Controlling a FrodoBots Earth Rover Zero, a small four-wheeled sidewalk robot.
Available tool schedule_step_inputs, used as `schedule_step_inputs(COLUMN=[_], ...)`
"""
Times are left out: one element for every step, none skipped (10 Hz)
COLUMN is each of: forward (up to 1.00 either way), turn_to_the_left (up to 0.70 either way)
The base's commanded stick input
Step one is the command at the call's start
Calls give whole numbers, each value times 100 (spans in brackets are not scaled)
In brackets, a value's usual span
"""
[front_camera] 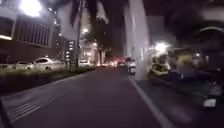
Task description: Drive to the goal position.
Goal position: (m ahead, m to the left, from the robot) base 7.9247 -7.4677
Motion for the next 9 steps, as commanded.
schedule_step_inputs(forward=[45,45,45,45,45,45,45,45,45], turn_to_the_left=[0,0,0,0,0,0,0,0,0])
